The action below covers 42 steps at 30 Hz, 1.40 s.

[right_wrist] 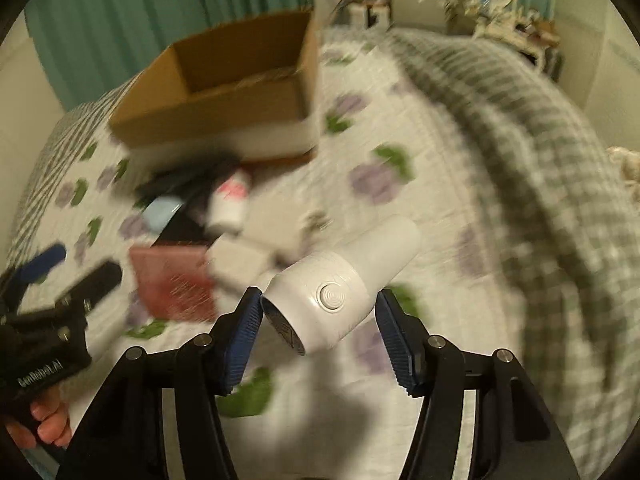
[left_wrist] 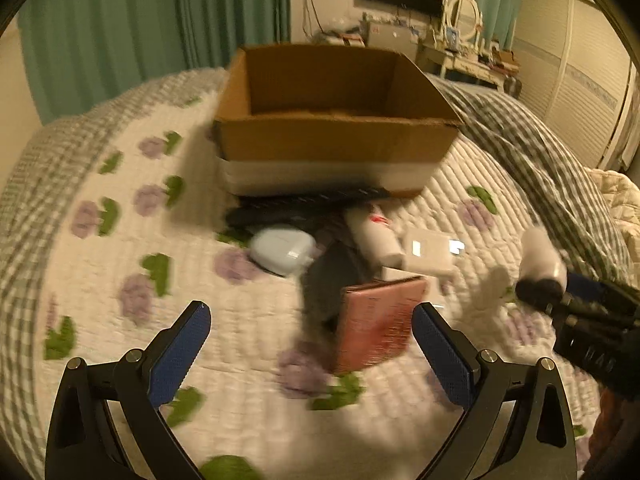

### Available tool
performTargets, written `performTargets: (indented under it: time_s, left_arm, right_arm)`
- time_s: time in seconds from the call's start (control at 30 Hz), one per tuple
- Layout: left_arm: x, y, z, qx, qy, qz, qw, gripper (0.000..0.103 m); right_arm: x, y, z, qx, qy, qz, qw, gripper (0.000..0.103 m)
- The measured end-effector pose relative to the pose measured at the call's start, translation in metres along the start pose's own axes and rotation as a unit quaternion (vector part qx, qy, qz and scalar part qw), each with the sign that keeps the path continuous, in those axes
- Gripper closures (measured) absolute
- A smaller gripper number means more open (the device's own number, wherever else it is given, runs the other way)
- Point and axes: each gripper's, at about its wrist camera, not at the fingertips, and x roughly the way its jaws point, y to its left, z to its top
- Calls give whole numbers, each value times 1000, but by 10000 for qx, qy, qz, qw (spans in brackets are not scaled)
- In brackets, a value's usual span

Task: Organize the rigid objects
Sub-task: 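Grasp the white hair dryer with the right gripper while the left gripper grasps the pink card case, then carry the hair dryer and pink case into the cardboard box and release both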

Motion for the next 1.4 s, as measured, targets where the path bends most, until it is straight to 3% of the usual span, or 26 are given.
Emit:
performTargets:
  time_s: [0.13,0.2,0.23,0.3,0.4,0.43,0.47,0.5,0.7,0.9,1.03,1.23,1.4]
  left_arm:
    - [26,-27,-5,137,517,90,9985,2]
    - [41,-38,-7,255,705,350,9966,6]
    - [49,-42,-7,323,791,537,9949,13]
    - [61,-42,-7,207,1003,396,9939,24]
    - [59,-38,-8,45,1009,233,9946,41]
    - [54,-36,-10,33,980,112,9951,58]
    - [50,-34,-11,9,957,28,9954,84]
    - [43,-31,-13,-66,932,-153,9955,90]
    - [0,-28,-17,112,549,-296,9980,93]
    - [-44,-25,5,296,207,-397,9986,93]
    - [-72,-20,32,344,-192,-463,9981,93]
    - [-84,-4,81,312,-589,-482,9966,93]
    - [-77,16,136,142,-856,-249,9959,93]
  right_arm:
    - [-11,-18,16,217,-141,27,9997,45]
    - [-13,-21,18,270,-172,80,9995,45]
    - [-13,-21,20,279,-186,105,9994,45]
    - [-13,-20,19,253,-196,195,9993,45]
    - [-11,-16,17,191,-210,193,9994,45]
    - [-9,-15,16,180,-208,187,9994,45]
    - [-8,-16,16,197,-202,203,9994,45]
    - [-9,-17,16,220,-202,229,9993,45]
    - [-21,-14,18,189,-330,293,9988,45]
    - [-48,-4,25,9,-590,326,9977,45]
    - [-70,10,39,-304,-889,225,9953,45]
    - [-88,27,76,-649,-1195,265,9904,45]
    - [-92,38,137,-721,-1497,700,9836,45]
